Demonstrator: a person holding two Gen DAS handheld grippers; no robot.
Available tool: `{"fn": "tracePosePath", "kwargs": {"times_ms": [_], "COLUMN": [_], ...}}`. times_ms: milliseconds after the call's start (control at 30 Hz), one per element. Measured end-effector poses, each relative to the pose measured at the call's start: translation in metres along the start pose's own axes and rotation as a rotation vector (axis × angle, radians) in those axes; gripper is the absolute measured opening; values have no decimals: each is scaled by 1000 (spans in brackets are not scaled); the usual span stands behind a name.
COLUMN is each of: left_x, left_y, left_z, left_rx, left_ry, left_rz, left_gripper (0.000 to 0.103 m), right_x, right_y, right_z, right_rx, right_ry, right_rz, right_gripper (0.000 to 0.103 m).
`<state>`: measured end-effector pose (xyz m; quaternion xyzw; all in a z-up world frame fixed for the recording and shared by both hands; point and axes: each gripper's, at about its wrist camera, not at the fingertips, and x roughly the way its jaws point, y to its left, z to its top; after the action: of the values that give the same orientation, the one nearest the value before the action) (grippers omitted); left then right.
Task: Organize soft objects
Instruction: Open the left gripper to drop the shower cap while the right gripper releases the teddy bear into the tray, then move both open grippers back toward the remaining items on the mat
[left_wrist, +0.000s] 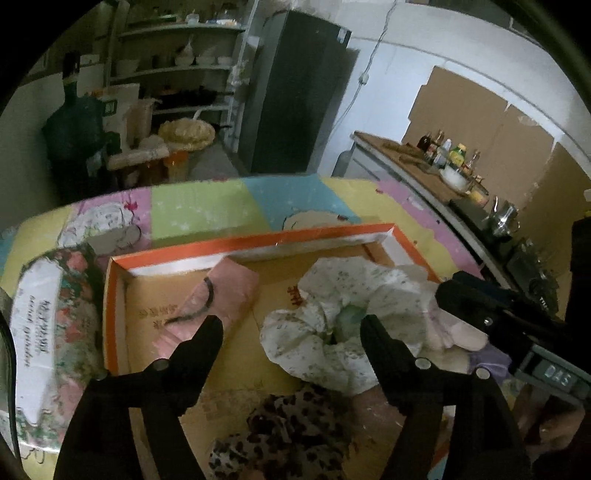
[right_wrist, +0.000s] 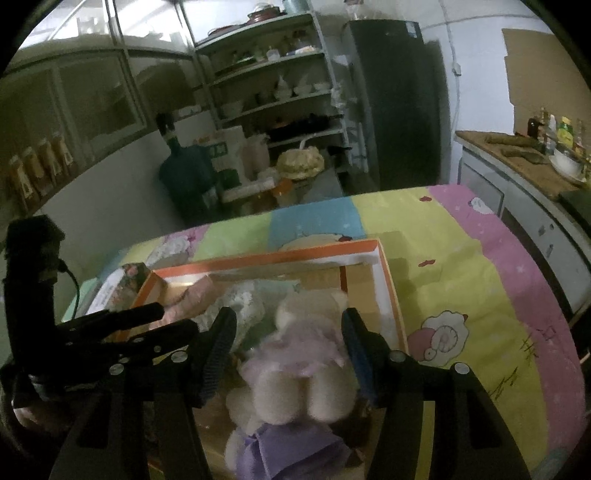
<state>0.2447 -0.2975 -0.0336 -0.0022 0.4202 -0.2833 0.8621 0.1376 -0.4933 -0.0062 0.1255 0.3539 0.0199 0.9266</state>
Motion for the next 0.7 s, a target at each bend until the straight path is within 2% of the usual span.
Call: {"fn": "tracePosePath", "kwargs": {"times_ms": [100,133,167,400,700], "left_x": [-13,-17,-23,-58,-113], "left_y": [-2,-2,-2,0,17], "left_z": [1,1,1,-2,-15], "left_rx": [9,12,14,53,35], "left_ry": [-35,-48,-61,-166,-300], "left_rz": [-4,-7,-9,14,95], "left_gripper": [80,80,80,80,80], "right_x": [-6,-8,-11,-32,-59], "right_y": [1,2,3,20,60], "right_z": [2,3,3,3,-7], "right_rx": [8,8,7,-14,-42], "right_ry": [-22,-26,-36,-115,-226], "right_rz": [0,-1,-5,-31,0], "right_gripper": [64,71,73,73,73]}}
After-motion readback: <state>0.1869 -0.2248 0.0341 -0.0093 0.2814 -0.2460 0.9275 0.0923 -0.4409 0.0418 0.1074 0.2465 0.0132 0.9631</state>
